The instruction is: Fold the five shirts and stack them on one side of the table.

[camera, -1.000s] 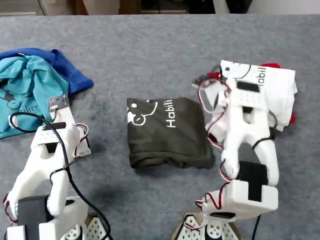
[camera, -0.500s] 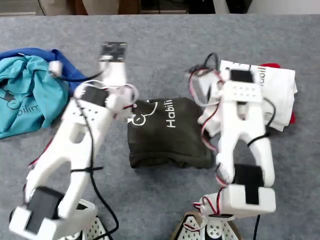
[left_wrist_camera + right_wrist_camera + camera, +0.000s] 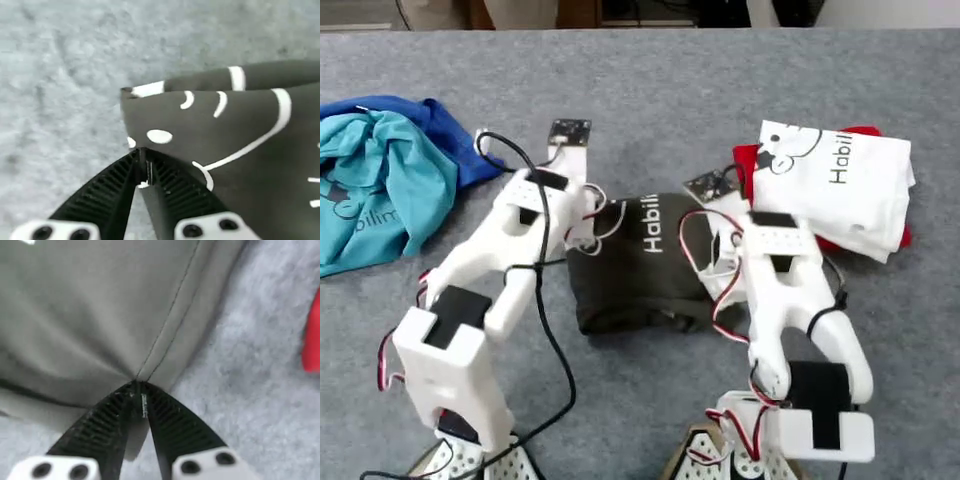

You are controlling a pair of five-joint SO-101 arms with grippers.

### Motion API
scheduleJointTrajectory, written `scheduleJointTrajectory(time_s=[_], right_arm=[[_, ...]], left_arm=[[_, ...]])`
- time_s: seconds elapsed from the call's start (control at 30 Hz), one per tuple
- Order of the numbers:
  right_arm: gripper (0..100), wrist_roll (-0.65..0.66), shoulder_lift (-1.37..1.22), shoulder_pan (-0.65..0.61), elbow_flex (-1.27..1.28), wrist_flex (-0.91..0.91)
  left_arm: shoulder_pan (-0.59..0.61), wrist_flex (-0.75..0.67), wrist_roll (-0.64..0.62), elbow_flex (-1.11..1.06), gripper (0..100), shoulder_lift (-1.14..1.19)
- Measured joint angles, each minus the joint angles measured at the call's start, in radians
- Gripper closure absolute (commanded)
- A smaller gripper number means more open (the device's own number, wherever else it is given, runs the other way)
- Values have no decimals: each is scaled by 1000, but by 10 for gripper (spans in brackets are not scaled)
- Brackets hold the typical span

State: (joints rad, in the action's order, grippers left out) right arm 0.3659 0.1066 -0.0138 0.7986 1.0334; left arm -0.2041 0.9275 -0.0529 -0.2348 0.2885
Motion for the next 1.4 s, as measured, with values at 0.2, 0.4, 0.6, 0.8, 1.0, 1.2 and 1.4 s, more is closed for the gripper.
scheduleJointTrajectory(time_s=[0.2,0.4,0.6,0.8,1.0,1.2,1.4], right_arm=[[997,0,-48,2,-61,68],[997,0,126,55,-204,295],[997,0,433,86,-233,430],[984,9,566,114,-20,433],[753,-23,430,95,34,437],[599,-146,175,-114,-117,430],[590,-273,9,-213,-311,448]], left_arm=[[48,68,44,44,982,2],[46,173,98,74,982,-101],[46,190,169,-54,982,-311],[100,54,269,-456,981,-522],[256,-91,238,-689,981,-562],[275,-126,167,-703,981,-562],[275,-143,157,-710,981,-562]])
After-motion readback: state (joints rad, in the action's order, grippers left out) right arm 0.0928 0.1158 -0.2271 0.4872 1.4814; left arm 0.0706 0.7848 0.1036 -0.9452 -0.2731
